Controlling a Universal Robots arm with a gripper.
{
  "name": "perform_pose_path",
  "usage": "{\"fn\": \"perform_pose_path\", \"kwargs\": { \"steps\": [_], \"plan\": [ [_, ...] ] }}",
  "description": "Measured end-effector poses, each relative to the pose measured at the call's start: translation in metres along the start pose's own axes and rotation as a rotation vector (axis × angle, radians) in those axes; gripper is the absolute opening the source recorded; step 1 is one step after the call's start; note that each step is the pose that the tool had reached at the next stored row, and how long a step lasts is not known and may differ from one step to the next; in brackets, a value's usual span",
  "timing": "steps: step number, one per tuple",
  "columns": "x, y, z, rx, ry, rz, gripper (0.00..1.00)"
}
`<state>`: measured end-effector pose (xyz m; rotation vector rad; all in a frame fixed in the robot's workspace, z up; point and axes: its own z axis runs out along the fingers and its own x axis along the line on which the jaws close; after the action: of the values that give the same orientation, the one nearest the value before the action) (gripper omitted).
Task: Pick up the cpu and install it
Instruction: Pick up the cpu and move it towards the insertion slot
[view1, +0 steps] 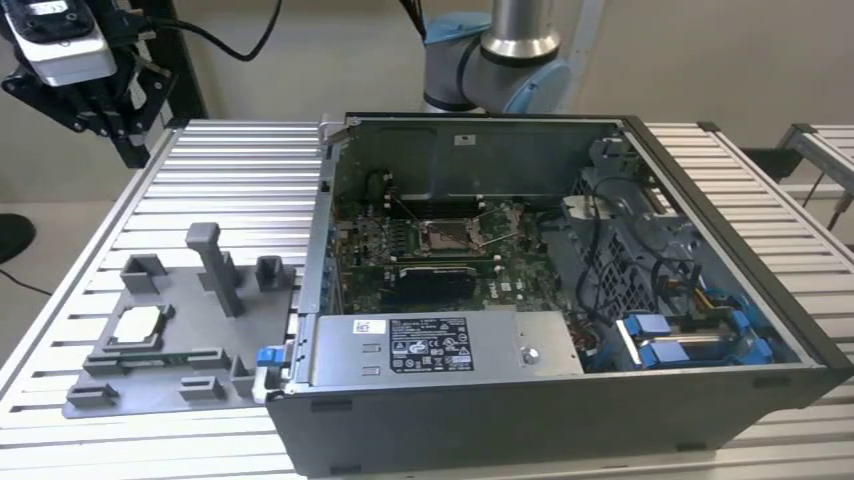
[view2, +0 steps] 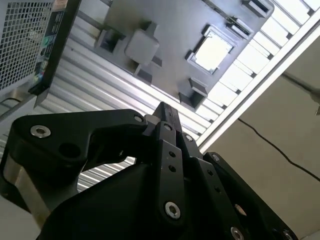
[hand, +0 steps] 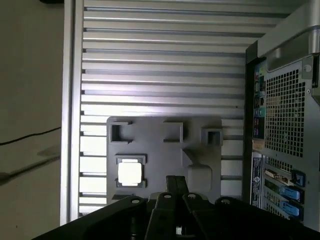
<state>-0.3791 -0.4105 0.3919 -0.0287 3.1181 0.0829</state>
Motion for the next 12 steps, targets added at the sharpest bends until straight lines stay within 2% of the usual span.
{"fn": "perform_pose_path", "kwargs": {
  "steps": [12],
  "plan": [
    [0.0196, -0.0013, -0.0001, -0.0003, 0.0007, -0.014, 0.0]
  ]
}}
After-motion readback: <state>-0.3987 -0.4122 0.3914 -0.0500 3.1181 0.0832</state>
